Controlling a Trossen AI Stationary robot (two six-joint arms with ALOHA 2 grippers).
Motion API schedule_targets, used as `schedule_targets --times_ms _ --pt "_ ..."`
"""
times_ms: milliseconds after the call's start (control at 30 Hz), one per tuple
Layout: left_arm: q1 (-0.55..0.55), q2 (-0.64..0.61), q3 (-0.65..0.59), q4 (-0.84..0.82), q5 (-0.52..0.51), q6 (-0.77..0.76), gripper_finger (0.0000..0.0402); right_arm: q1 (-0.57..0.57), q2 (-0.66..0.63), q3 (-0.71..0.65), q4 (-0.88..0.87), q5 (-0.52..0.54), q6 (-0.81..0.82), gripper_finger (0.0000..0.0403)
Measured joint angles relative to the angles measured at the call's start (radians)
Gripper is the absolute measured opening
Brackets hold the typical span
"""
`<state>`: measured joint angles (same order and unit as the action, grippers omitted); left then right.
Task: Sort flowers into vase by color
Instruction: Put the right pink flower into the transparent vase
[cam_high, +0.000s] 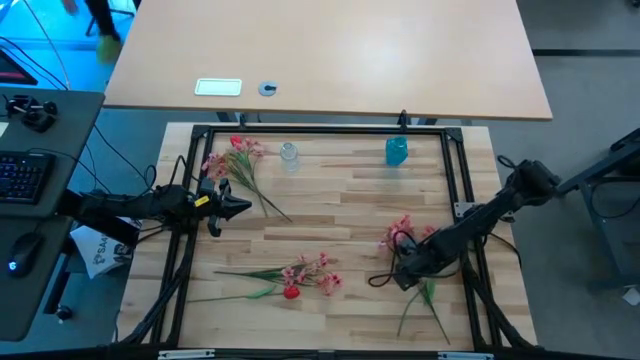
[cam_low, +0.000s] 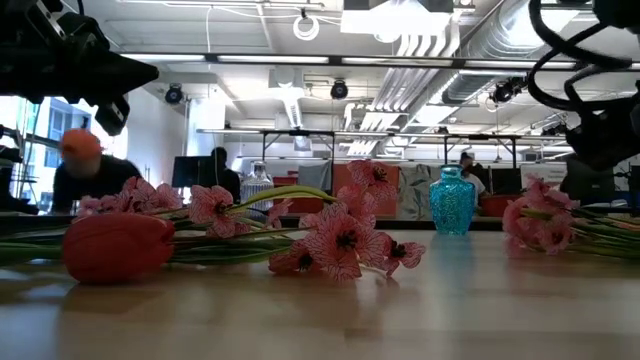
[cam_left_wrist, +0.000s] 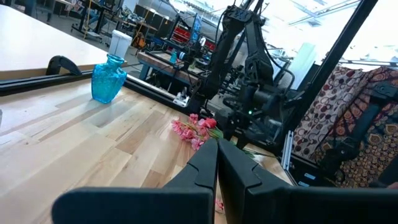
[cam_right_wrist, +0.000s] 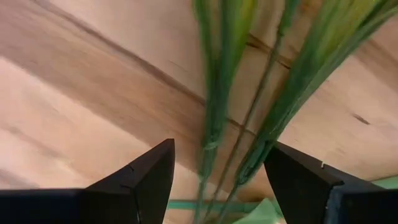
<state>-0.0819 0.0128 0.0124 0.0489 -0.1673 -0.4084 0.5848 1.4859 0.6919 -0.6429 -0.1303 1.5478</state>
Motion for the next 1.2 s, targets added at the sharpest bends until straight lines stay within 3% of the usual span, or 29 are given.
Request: schedule_targets --times_ms 200,300,367,500,533,767,967,1067,1200 --pt "0.0 0.0 0.0 0.0 0.0 0.0 0.0 0.0 0.06 0.006 -0.04 0.007 -0.013 0.0239" --pt "0.0 0.0 0.0 0.0 0.0 0.0 0.0 0.0 0.065 0.006 -0.045 0.019 -0.019 0.0214" --pt "0.0 0.0 0.0 0.0 0.0 0.0 0.0 0.001 0.065 0.006 -0.055 0.028 -0.018 0.017" --pt "0.0 0.0 0.0 0.0 0.0 0.0 0.0 0.0 0.036 0.005 -0.069 0.046 -0.041 0.0033" --pt "0.0 0.0 0.0 0.0 0.0 0.0 0.0 0.0 0.022 0.013 -0.073 0.054 -0.052 0.002" --pt "0.0 0.0 0.0 -0.001 0.0 0.0 0.0 -0.018 -0.15 0.16 -0.196 0.262 -0.097 0.0007" --pt "0.0 0.0 0.0 0.0 0.0 0.0 0.0 -0.097 -0.294 0.362 -0.241 0.551 -0.344 0.0004" --pt "0.0 0.0 0.0 0.0 0.0 0.0 0.0 -0.148 -0.314 0.42 -0.193 0.584 -0.525 0.0003" --pt "0.0 0.0 0.0 0.0 0.0 0.0 0.0 -0.217 -0.294 0.413 0.072 0.545 -0.769 0.0002"
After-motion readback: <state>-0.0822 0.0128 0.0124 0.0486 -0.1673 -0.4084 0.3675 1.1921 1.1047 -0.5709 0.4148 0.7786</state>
